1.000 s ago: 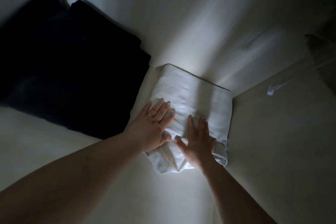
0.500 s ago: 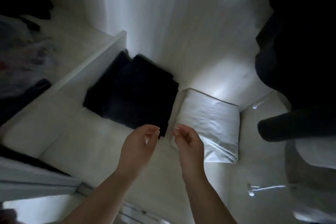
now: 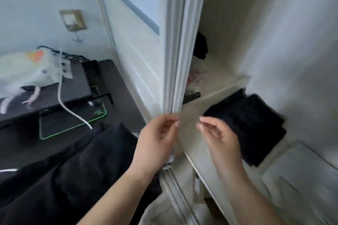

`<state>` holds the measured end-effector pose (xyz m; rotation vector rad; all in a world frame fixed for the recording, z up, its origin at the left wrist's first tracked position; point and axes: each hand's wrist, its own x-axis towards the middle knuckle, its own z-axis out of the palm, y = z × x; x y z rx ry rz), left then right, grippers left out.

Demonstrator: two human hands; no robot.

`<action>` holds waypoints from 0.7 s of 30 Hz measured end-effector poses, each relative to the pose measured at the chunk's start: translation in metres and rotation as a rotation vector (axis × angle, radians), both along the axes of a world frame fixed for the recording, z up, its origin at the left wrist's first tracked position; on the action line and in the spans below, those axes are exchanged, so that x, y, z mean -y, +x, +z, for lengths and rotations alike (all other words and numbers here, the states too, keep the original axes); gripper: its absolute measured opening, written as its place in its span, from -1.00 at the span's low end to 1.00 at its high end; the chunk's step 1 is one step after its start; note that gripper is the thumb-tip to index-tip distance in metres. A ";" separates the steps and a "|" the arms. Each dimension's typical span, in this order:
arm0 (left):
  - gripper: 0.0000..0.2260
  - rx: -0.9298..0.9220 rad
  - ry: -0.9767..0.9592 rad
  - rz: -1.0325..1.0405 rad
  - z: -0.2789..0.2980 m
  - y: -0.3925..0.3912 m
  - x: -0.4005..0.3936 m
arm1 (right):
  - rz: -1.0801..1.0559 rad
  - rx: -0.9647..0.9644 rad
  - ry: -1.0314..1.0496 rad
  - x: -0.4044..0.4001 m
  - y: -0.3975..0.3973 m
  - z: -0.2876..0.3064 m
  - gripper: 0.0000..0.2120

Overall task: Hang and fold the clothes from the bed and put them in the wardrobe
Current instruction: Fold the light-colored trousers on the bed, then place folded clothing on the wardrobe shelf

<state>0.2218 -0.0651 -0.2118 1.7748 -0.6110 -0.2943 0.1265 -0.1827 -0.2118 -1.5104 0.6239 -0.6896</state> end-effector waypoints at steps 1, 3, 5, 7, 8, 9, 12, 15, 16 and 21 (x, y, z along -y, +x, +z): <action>-0.89 0.008 0.004 0.052 0.005 -0.003 -0.018 | 0.055 0.008 -0.002 -0.011 0.003 0.006 -0.80; -0.91 0.018 0.003 0.182 0.016 -0.009 -0.063 | 0.199 0.026 -0.007 -0.042 0.016 0.018 -0.80; -0.93 0.031 0.003 0.290 0.026 -0.015 -0.098 | 0.298 0.051 0.000 -0.066 0.026 0.028 -0.79; -0.93 0.042 -0.024 0.449 0.033 -0.024 -0.142 | 0.422 0.070 0.009 -0.103 0.036 0.038 -0.79; -0.92 0.039 -0.038 0.505 0.037 -0.027 -0.159 | 0.469 0.071 -0.006 -0.117 0.040 0.041 -0.79; -0.91 0.033 -0.050 0.568 0.041 -0.033 -0.181 | 0.521 0.072 -0.029 -0.136 0.043 0.045 -0.78; -0.89 0.025 -0.072 0.703 0.050 -0.049 -0.232 | 0.648 0.085 -0.073 -0.185 0.050 0.052 -0.75; -0.90 0.026 -0.090 0.868 0.056 -0.074 -0.295 | 0.824 0.082 -0.108 -0.249 0.051 0.061 -0.82; -0.90 0.025 -0.088 0.904 0.057 -0.080 -0.313 | 0.866 0.087 -0.105 -0.267 0.051 0.064 -0.83; -0.89 0.003 -0.069 1.063 0.056 -0.109 -0.400 | 1.024 0.095 -0.092 -0.361 0.051 0.062 -0.82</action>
